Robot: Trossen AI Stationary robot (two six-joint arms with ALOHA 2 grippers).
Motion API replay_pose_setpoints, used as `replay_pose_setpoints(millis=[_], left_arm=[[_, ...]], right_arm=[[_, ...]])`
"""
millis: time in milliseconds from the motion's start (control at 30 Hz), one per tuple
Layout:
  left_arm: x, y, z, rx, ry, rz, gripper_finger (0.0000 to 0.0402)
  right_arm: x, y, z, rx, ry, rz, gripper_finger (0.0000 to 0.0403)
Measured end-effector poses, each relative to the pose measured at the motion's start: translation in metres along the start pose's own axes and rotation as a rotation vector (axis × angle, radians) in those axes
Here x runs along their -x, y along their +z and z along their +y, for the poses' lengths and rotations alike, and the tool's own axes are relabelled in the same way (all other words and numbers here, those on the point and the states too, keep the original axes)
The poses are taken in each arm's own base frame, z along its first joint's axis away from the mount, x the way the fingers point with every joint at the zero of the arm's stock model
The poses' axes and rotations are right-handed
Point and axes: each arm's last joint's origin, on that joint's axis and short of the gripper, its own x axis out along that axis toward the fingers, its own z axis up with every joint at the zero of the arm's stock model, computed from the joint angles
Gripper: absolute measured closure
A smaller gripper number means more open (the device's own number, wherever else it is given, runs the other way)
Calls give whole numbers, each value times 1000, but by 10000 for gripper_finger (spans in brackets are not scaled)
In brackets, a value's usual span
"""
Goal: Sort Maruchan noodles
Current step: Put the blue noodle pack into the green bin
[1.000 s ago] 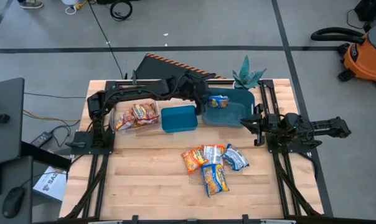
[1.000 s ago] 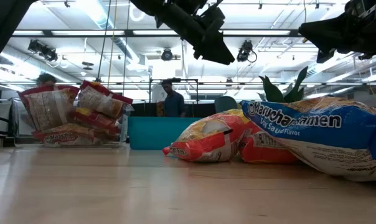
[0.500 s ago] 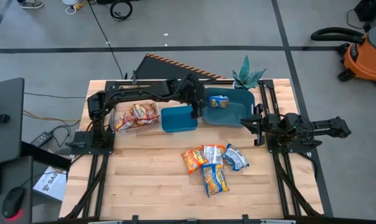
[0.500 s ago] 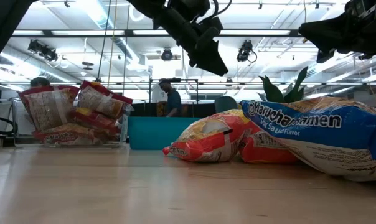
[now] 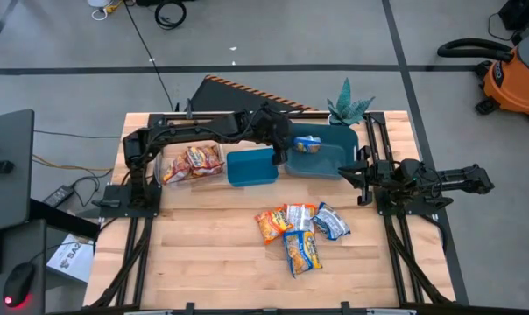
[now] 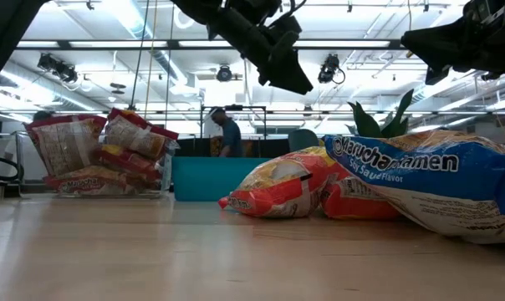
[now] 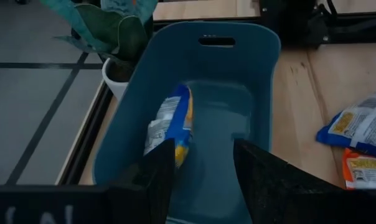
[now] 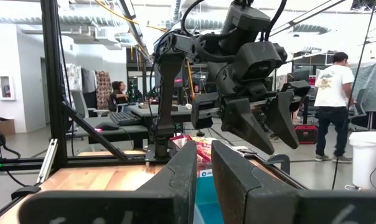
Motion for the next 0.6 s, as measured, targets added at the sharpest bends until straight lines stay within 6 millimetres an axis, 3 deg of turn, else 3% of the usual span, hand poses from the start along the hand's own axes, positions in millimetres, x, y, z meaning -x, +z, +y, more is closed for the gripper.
replay_pose_setpoints(millis=[600], left_arm=[[0, -1, 0, 8, 13, 17, 232]], right_arm=[[0, 0, 0, 0, 0, 0, 348]])
